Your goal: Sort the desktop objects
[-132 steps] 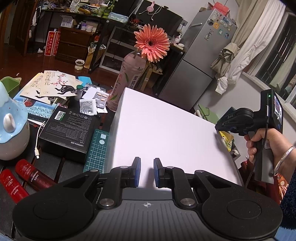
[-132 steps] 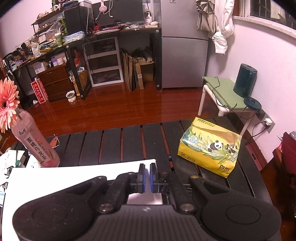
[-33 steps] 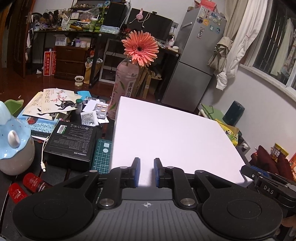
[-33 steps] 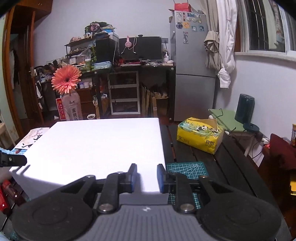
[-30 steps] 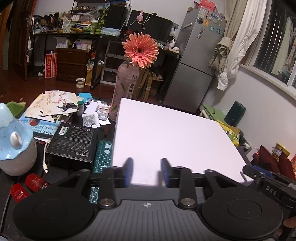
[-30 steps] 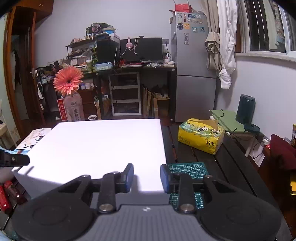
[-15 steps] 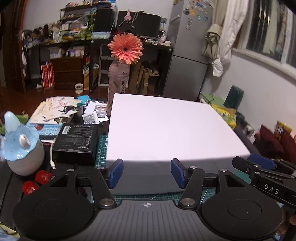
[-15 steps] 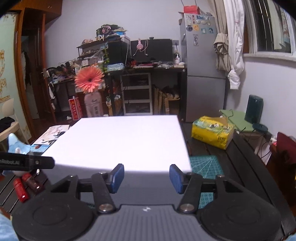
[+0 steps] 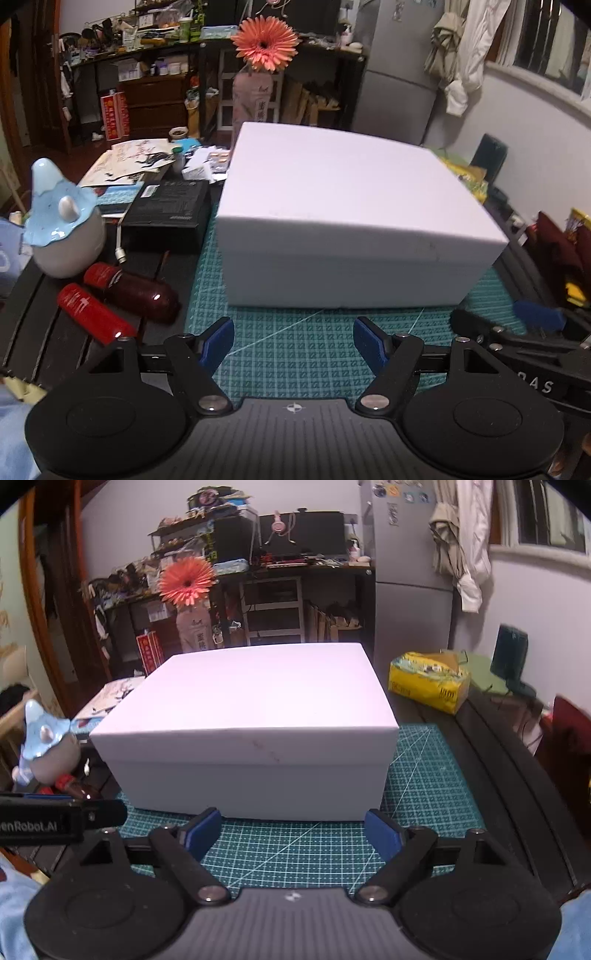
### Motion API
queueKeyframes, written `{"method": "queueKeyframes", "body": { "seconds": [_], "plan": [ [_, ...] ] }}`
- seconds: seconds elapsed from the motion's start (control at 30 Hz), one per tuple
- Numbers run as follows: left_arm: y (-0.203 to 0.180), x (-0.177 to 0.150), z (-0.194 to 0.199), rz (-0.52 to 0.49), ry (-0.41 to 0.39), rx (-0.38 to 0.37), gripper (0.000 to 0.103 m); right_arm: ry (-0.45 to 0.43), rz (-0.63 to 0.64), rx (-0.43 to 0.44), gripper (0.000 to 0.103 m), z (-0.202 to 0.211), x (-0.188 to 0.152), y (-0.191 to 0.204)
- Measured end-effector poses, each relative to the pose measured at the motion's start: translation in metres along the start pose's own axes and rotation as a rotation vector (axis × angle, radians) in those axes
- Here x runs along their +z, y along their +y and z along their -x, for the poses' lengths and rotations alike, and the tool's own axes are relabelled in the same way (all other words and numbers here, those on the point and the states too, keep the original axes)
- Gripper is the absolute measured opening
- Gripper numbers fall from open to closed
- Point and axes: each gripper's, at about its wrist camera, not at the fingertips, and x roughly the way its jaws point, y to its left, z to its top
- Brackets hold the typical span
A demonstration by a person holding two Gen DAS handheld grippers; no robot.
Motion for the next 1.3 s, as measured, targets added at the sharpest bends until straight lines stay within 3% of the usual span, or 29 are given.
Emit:
{"method": "queueKeyframes", "body": {
  "seconds": [0.23,0.3,0.47,0.57,1.17,1.3],
  "plan": [
    [-0.002,-0.006,0.01,0.035,0.027,-0.016,0.071,0.051,-0.043,0.046,0.091,0.005,-0.008,0.001],
    [-0.003,-0.008,0.014,0.041,0.024,-0.04,0.071,0.055,-0.038,0.032,0.091,0.006,-0.008,0.003],
    [-0.012,-0.017,0.019,-0.014,0.027,0.025,0.07,0.057,-0.053,0.007,0.092,0.012,-0.008,0.003],
    [-0.013,-0.018,0.022,-0.01,0.036,0.007,0.07,0.067,-0.058,-0.01,0.092,0.015,-0.009,0.004],
    [0.003,-0.007,0.077,0.076,-0.054,-0.101,0.07,-0.03,-0.08,-0.06,0.101,0.076,-0.004,0.002],
    [0.005,0.01,0.091,0.041,-0.06,-0.033,0.07,-0.045,-0.098,-0.059,0.102,0.084,0.006,0.001]
  ]
}}
